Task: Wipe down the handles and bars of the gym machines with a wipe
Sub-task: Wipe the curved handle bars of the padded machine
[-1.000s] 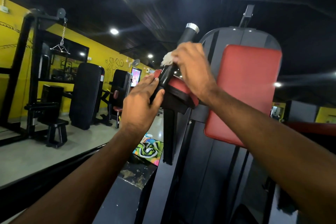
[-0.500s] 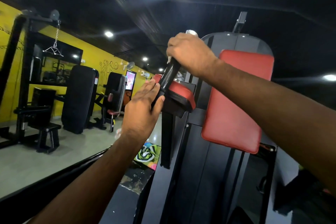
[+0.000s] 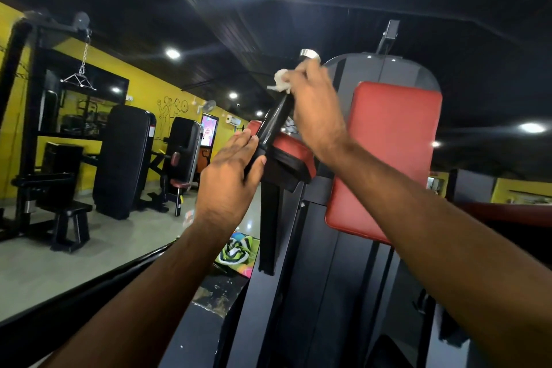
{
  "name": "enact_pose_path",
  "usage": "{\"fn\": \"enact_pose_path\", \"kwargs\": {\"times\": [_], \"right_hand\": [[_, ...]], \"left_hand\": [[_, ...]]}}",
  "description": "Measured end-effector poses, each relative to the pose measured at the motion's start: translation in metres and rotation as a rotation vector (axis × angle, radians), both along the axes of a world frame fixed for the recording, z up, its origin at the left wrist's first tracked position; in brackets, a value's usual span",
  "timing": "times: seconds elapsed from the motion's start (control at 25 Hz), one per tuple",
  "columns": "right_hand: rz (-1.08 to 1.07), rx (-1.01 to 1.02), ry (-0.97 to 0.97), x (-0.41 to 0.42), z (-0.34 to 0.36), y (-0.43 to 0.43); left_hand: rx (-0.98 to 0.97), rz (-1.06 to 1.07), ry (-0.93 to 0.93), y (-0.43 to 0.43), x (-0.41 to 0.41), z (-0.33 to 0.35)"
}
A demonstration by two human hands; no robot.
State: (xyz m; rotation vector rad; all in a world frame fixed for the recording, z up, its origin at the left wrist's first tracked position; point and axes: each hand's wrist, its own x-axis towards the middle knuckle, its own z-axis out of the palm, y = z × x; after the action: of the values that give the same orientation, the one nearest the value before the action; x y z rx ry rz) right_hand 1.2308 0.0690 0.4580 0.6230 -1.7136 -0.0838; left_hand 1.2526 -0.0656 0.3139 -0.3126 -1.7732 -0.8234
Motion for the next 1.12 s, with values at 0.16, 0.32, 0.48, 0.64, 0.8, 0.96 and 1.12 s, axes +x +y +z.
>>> {"fn": "enact_pose_path", "kwargs": {"times": [0.16, 0.32, 0.48, 0.64, 0.8, 0.96, 1.12], "right_hand": [[0.323, -0.430, -0.113, -0.002, -0.020, -0.002], [0.628, -0.944, -0.308, -0.031, -0.008, -0.013], [0.940, -1.188, -0.736, -0.034, -0.002, -0.018], [1.386, -1.266, -0.989, -0.038, 0.010, -0.013], [1.607, -1.244, -1.026, -0.040, 0.022, 0.000], [1.516, -1.252, -0.987, -0.034, 0.021, -0.004], [0.932, -0.973, -0.324, -0.035, -0.003, -0.011]], "left_hand": [[0.027, -0.016, 0.004, 0.000, 0.002, 0.002], [0.020, 0.004, -0.018, 0.004, 0.004, 0.005], [0.018, -0.007, -0.011, 0.003, 0.005, 0.006], [0.026, -0.021, 0.009, 0.003, 0.004, 0.005], [0.017, -0.020, -0.014, 0.002, 0.006, 0.004], [0.009, -0.016, -0.029, 0.001, 0.008, 0.006], [-0.008, -0.006, -0.043, 0.001, 0.010, 0.008]]}}
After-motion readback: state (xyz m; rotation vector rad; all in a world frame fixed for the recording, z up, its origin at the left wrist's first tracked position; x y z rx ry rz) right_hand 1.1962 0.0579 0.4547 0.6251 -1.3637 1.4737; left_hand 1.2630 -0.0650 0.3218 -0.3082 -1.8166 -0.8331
